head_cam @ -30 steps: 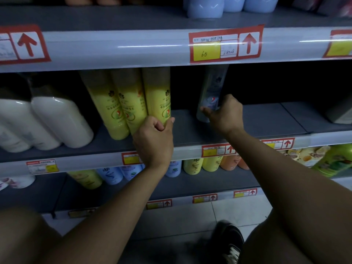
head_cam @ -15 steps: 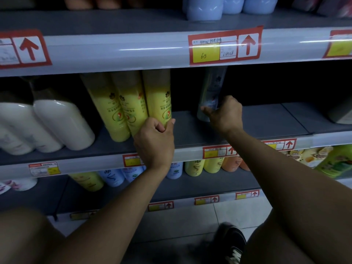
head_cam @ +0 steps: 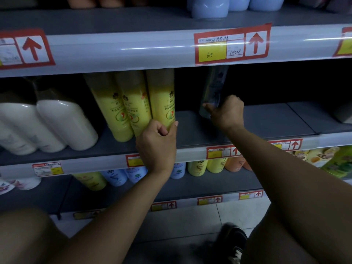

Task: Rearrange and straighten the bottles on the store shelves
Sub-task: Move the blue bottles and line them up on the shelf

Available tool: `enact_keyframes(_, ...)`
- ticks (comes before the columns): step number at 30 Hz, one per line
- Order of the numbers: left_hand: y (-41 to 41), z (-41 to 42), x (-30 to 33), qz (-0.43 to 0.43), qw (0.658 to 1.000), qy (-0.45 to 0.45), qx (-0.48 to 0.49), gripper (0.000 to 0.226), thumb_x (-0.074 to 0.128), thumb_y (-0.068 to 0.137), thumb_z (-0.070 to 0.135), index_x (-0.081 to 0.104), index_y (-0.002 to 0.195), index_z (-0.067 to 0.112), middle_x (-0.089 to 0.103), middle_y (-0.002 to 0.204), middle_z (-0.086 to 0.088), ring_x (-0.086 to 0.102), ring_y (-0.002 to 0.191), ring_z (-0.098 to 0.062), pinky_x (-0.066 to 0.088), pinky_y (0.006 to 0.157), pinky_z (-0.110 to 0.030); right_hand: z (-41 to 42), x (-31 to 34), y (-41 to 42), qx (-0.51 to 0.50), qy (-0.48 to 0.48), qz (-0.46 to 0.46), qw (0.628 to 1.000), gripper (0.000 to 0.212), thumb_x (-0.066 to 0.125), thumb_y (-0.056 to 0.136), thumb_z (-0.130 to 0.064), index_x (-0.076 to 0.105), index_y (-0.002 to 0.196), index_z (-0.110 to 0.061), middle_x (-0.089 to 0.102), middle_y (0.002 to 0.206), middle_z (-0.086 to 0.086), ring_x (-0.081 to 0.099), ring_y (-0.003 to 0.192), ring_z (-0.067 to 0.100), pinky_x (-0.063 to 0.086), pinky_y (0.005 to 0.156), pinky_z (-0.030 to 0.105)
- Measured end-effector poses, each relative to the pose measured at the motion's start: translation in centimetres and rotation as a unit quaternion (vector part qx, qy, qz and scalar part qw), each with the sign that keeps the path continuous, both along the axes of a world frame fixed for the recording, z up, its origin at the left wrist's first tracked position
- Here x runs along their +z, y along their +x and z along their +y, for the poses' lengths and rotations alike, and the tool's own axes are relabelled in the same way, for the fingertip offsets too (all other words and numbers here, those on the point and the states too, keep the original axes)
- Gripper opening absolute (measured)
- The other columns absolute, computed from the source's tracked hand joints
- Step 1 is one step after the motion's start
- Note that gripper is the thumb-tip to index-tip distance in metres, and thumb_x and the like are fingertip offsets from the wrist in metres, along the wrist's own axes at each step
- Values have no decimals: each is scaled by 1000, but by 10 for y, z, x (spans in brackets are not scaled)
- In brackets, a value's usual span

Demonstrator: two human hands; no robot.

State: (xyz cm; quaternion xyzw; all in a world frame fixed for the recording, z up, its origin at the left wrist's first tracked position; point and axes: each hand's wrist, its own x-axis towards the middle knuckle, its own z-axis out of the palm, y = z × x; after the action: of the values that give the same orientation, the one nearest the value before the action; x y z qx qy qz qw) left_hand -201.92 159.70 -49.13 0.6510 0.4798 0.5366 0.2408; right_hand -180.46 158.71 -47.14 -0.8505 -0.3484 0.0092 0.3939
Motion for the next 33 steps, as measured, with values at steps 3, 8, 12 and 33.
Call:
enact_keyframes(3,-8,-6,-1,7,1000,4,-16,53,87,83,32,42,58,19,43,50,9,41,47,-12,37,53,-31,-3,2,2,6,-16,3,1000,58,85,81,-53,72,96,1,71,102,21,70,95,34,48,67,33)
enact_keyframes(8,-24,-15,5,25,999,20,-31,52,86,84,33,42,59,19,44,50,7,45,48,-15,40,53,-35,-17,11,-3,22,-35,3,999,60,87,82,-40,65,120,1,67,121,22,65,114,39,57,94,44)
enact_keyframes(12,-34,-17,19,21,998,26,-49,52,85,85,34,42,59,22,46,49,7,49,47,-19,46,53,-42,-32,16,-10,25,-17,10,999,47,84,86,-24,61,119,-1,66,122,20,64,113,38,55,93,42)
enact_keyframes(33,-14,-37,58,41,997,15,-56,48,83,87,39,51,58,19,51,49,10,58,57,-16,40,52,-16,-52,23,3,70,27,4,997,14,72,85,-21,65,95,-15,73,98,5,70,91,26,57,78,37)
